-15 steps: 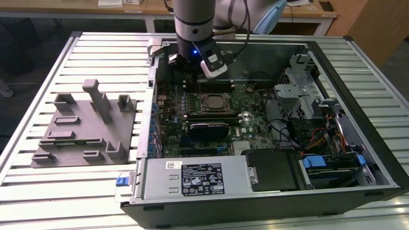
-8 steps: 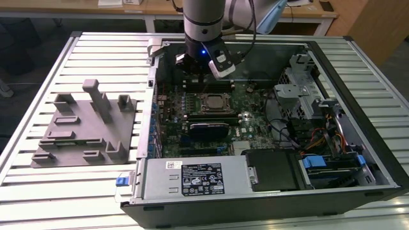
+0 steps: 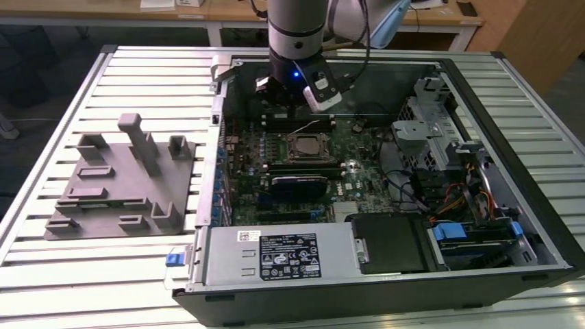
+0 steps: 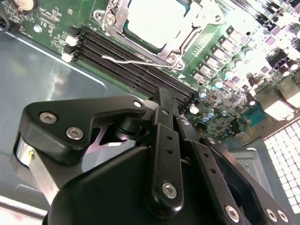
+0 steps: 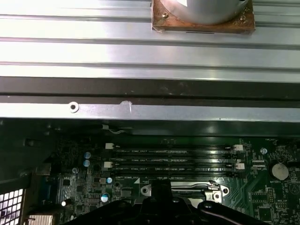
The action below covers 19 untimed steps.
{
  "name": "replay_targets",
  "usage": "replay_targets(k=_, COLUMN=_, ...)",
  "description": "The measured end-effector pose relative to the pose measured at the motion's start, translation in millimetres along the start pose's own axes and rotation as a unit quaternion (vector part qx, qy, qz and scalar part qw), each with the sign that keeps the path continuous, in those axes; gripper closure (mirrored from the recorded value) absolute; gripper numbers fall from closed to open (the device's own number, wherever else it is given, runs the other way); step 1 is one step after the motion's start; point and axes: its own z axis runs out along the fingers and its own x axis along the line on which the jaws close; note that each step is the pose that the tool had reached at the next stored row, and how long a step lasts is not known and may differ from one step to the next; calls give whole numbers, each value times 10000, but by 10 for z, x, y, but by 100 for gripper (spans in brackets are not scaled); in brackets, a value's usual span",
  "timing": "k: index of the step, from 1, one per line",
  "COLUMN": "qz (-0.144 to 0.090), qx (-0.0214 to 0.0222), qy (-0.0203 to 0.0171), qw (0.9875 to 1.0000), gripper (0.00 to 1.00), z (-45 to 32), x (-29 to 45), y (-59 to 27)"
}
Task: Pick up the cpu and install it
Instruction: 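Install the first cpu locking lever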
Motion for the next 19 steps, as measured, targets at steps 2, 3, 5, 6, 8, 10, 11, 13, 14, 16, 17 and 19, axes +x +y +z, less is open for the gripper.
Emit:
replay_targets(k=2, qz=1, qx=2, qy=-1, qw=10000, gripper=89, z=0, x=-1, y=0)
replay_targets(k=3, qz=10, qx=5, qy=-3, qw=10000, gripper=89, z=0, x=-2, y=0)
replay_targets(k=5, qz=51, qx=10, qy=-17, qw=10000, gripper=89, z=0, x=-1, y=0)
replay_targets(k=6, qz=83, qx=12, qy=-28, qw=10000, gripper=89, z=0, x=-1, y=0)
replay_targets(k=8, qz=162, qx=16, qy=-58, qw=9999, gripper=89, z=1, x=-1, y=0)
replay_targets(k=10, qz=253, qx=18, qy=-90, qw=9996, gripper=89, z=4, x=-1, y=-1)
replay_targets(k=11, qz=305, qx=20, qy=-105, qw=9995, gripper=89, z=6, x=-1, y=-2)
replay_targets(k=13, qz=418, qx=26, qy=-134, qw=9990, gripper=89, z=12, x=-1, y=-3)
replay_targets(k=14, qz=477, qx=28, qy=-149, qw=9987, gripper=89, z=15, x=-1, y=-4)
replay_targets(k=16, qz=604, qx=39, qy=-180, qw=9980, gripper=89, z=21, x=-1, y=-5)
replay_targets(k=17, qz=665, qx=47, qy=-196, qw=9976, gripper=89, z=23, x=-1, y=-6)
replay_targets(k=19, qz=720, qx=71, qy=-211, qw=9972, gripper=89, z=23, x=-3, y=-6)
